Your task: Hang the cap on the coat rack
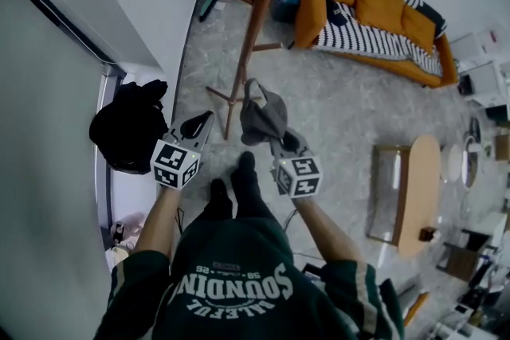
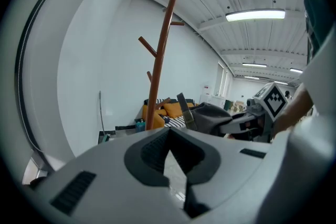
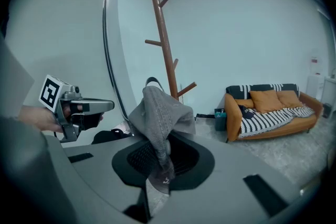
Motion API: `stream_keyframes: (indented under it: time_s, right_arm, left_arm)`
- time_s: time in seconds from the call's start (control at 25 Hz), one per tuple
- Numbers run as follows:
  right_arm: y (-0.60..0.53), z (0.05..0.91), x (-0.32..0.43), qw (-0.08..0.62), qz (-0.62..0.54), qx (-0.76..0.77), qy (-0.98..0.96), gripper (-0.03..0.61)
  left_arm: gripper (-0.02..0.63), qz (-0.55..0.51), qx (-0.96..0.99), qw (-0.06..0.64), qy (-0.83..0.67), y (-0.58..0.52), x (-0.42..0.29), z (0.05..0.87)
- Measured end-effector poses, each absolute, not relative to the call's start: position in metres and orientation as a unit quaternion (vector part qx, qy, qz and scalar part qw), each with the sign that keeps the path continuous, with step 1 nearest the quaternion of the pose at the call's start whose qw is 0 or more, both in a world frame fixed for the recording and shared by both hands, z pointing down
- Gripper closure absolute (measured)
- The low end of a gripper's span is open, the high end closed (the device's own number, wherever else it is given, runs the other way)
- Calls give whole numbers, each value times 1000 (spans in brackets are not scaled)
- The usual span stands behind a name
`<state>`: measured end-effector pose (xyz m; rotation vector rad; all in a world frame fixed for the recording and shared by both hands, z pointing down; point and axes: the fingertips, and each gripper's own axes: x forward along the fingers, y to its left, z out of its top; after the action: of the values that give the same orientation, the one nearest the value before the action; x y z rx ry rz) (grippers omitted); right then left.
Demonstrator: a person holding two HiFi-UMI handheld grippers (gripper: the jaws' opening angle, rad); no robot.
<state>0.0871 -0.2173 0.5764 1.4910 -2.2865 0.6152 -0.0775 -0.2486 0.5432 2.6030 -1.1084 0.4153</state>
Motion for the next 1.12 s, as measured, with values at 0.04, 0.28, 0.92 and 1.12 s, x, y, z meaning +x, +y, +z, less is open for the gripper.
stream_keyframes:
  time_s: [0.04, 0.28, 0.92, 1.12]
  right_arm:
    - [-218, 580, 87, 172, 218, 525, -804, 545]
    - [-228, 607, 85, 193, 219, 524, -800, 543]
    - [-271, 690, 84, 228, 271, 538, -765, 543]
    - [-277, 712, 76, 245, 282, 533, -759, 543]
  left_arm:
    - [614, 145, 901, 143, -383, -248, -78, 546]
    - [614, 149, 897, 156, -385, -245, -82, 560]
    - [614, 167, 873, 196, -414, -238, -111, 597]
    - [614, 169, 865, 206, -425, -236, -119, 604]
